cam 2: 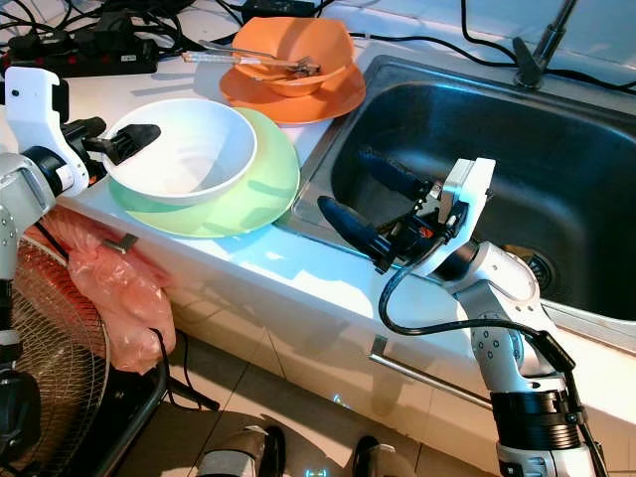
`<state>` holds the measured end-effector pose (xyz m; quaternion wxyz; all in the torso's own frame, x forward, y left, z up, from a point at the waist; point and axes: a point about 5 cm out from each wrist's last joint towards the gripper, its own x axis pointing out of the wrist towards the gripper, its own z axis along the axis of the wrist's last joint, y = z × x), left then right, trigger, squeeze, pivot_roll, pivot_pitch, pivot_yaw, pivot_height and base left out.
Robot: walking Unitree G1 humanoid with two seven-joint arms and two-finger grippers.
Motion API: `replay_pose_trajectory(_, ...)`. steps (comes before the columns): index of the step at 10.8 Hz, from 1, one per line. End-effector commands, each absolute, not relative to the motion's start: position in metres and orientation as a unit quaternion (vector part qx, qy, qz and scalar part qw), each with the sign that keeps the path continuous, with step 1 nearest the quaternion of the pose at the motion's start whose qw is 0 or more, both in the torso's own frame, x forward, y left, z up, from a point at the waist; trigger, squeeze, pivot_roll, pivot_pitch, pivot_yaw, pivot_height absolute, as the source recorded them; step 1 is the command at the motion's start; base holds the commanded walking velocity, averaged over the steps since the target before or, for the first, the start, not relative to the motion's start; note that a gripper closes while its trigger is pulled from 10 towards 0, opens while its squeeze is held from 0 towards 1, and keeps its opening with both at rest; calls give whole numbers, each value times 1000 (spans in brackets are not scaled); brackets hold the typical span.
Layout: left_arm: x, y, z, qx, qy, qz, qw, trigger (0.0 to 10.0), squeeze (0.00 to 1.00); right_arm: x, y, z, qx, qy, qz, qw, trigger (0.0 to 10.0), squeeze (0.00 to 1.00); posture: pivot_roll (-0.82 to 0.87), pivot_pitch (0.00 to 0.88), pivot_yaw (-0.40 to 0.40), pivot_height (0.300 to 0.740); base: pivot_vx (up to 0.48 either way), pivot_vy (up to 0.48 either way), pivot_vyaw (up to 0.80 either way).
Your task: Kitchen organization
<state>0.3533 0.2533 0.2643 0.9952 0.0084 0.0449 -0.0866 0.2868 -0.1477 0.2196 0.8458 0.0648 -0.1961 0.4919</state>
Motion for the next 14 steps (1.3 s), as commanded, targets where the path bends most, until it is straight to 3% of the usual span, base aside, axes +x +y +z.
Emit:
replay_pose_trajectory(1,351,257,263,13,51,-78,996,0,0,285,-149,221,51,-197,493,846,10000,0,132,176,26,740,0,0,0)
replay_pose_trajectory(3,351,253,263,18,52,-83,995,0,0,285,-148,221,50,-195,493,846,10000,0,132,176,26,740,0,0,0)
replay_pose_trajectory(4,350,243,268,47,37,-108,992,10000,0,285,-148,221,50,-195,492,847,10000,0,132,176,26,740,0,0,0)
replay_pose_trajectory(6,348,235,280,101,4,-120,988,10000,0,286,-149,221,49,-196,488,849,10000,0,131,175,26,740,0,0,0)
replay_pose_trajectory(8,340,214,303,99,-43,-152,983,10000,0,286,-149,221,49,-197,488,849,10000,0,131,174,26,740,0,0,0)
replay_pose_trajectory(10,341,216,306,120,-35,-146,981,10000,0,287,-148,221,50,-197,488,849,10000,0,135,169,27,740,0,0,0)
replay_pose_trajectory(11,339,215,305,127,-31,-147,980,3373,0,287,-147,221,49,-197,488,849,10000,0,135,169,27,740,0,0,0)
replay_pose_trajectory(12,338,214,305,124,-30,-145,981,0,0,287,-147,221,49,-198,488,849,10000,0,135,169,27,740,0,0,0)
replay_pose_trajectory(13,338,214,305,119,-33,-146,981,0,0,287,-147,221,49,-198,487,849,10000,0,133,167,29,740,0,0,0)
replay_pose_trajectory(14,338,214,305,120,-34,-145,982,10000,0,287,-147,221,49,-198,487,849,10000,0,133,167,28,740,0,0,0)
